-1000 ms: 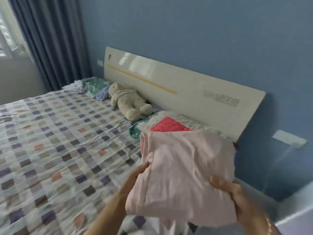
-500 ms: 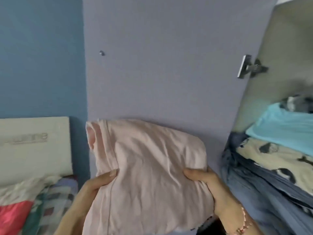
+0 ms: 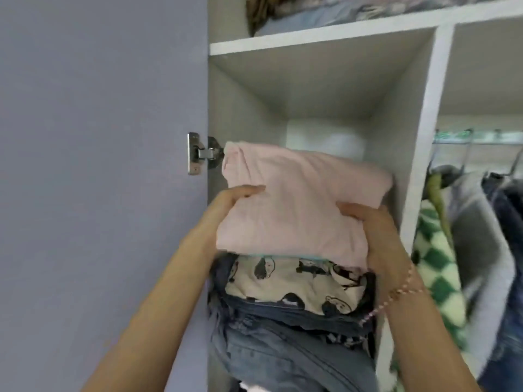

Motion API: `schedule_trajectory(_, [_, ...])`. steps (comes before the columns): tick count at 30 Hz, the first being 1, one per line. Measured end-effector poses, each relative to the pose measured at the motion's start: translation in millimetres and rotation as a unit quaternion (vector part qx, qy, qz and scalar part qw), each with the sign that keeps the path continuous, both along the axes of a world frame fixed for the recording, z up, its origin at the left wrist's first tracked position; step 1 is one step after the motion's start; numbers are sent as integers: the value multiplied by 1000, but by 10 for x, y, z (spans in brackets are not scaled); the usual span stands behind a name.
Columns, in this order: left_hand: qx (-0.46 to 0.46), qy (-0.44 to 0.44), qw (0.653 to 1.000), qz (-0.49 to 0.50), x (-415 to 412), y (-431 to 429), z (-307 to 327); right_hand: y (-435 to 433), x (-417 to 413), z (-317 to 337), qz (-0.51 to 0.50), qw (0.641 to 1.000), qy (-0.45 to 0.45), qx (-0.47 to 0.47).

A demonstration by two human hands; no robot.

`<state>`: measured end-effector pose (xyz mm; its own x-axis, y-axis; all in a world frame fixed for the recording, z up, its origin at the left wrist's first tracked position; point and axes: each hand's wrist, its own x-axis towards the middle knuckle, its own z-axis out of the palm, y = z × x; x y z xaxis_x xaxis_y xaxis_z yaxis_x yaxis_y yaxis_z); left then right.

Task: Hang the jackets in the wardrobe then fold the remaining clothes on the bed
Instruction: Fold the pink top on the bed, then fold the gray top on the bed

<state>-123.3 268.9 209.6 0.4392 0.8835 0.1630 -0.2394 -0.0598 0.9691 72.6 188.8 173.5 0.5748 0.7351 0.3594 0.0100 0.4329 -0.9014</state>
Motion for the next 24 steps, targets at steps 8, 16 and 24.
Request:
schedule_trajectory(8, [346, 401, 822, 211, 765, 806, -283, 604, 20, -129, -314, 728, -524, -312])
schedule_trajectory(16, [387, 546, 742, 33, 1215, 1140, -942, 1023, 236, -568, -200, 660, -563, -456])
schedule_trajectory(24, [424, 502, 751, 59, 1012, 730, -1155, 911, 181, -623, -277, 665, -549, -424])
